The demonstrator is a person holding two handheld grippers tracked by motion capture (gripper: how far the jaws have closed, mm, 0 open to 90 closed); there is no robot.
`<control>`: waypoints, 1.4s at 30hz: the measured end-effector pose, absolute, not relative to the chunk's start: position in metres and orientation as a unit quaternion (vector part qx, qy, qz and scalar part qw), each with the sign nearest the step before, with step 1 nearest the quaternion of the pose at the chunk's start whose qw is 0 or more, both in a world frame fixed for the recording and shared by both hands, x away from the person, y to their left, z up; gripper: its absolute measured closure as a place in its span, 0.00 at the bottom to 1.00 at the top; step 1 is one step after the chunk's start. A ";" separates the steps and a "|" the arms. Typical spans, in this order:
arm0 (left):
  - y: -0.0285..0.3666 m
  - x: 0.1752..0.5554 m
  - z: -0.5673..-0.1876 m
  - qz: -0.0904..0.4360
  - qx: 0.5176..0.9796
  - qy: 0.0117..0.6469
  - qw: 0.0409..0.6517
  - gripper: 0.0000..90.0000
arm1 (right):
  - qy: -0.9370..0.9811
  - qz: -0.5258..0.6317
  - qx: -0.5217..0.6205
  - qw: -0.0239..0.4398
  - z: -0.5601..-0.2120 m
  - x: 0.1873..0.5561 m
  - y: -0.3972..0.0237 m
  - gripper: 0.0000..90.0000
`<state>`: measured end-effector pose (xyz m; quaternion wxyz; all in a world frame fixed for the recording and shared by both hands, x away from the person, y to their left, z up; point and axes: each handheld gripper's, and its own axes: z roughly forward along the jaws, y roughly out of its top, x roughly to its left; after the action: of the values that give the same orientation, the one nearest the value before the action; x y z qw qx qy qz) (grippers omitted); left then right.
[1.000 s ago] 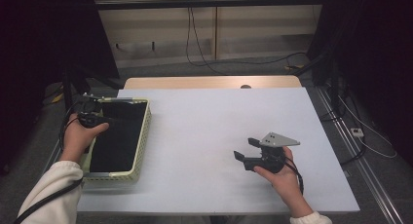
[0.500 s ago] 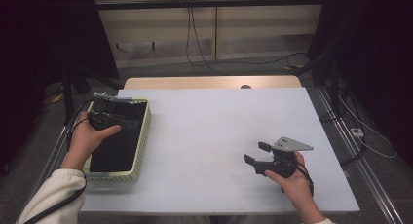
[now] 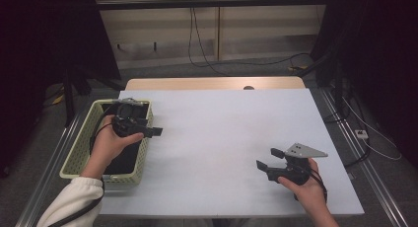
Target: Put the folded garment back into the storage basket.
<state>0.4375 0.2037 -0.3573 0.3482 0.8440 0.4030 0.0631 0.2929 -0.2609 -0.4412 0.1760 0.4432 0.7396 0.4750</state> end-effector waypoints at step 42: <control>0.172 0.373 -0.403 0.020 0.855 0.352 0.380 0.23 | 0.750 0.452 0.446 0.185 -0.449 0.279 -0.284 0.29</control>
<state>0.3726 0.1720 -0.4028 0.3801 0.8550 0.3523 0.0197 0.2789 -0.2836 -0.4486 0.1849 0.4461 0.7499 0.4520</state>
